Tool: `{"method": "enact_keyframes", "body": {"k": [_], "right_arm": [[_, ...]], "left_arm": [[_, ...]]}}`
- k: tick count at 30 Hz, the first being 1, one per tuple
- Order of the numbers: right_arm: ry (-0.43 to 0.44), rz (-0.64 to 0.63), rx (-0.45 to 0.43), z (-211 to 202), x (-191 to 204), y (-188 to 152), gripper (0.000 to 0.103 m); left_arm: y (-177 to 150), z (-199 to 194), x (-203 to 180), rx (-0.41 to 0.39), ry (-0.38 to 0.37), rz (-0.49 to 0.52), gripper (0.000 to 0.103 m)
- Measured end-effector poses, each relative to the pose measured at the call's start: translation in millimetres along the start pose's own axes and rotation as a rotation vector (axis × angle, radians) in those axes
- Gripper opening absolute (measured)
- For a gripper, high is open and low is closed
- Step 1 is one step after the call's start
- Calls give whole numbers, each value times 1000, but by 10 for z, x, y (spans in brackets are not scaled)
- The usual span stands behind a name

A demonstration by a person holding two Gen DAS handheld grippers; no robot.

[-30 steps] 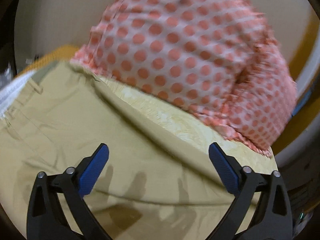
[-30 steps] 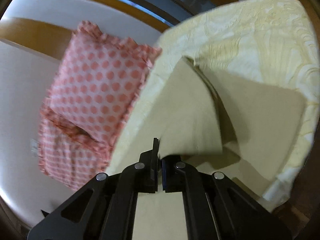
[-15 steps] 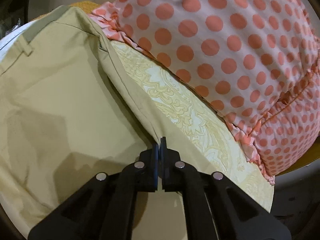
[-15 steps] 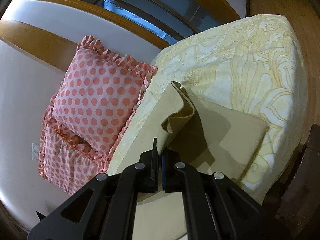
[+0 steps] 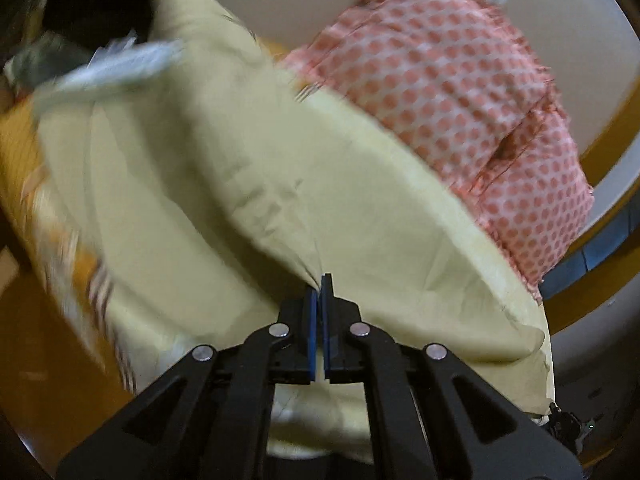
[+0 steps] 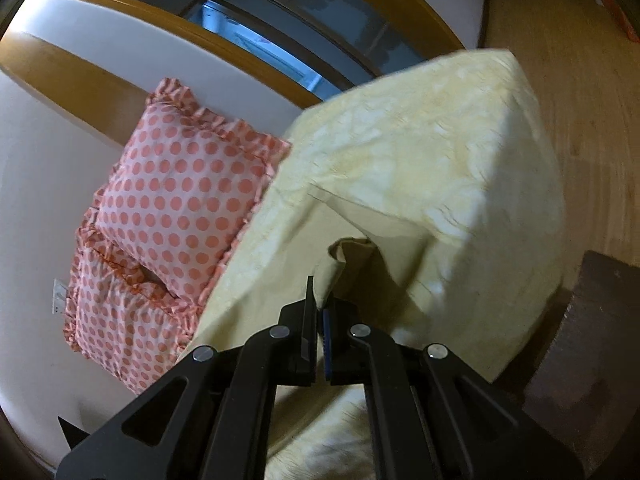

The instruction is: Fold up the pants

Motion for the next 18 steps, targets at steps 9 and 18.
{"method": "enact_keyframes", "body": {"k": [9,18], "right_arm": [[-127,-104,-110,-176,-29,127,41],[-184,-580,33,580,688,535,40]], "left_arm": [[-308,-132,-82,-145,56,177,47],[-357,-362,-248,-245,48,249,69]]}}
Point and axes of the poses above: each gripper's, at about its wrist camera, not at the fingertips, and z roughly the way its jaws point, x to its left, y to its top, the point moved 5 cm from there along z, roughly the way its jaws point, and after that the axes turned 3 degrees about -z, right-handed, at the moved point
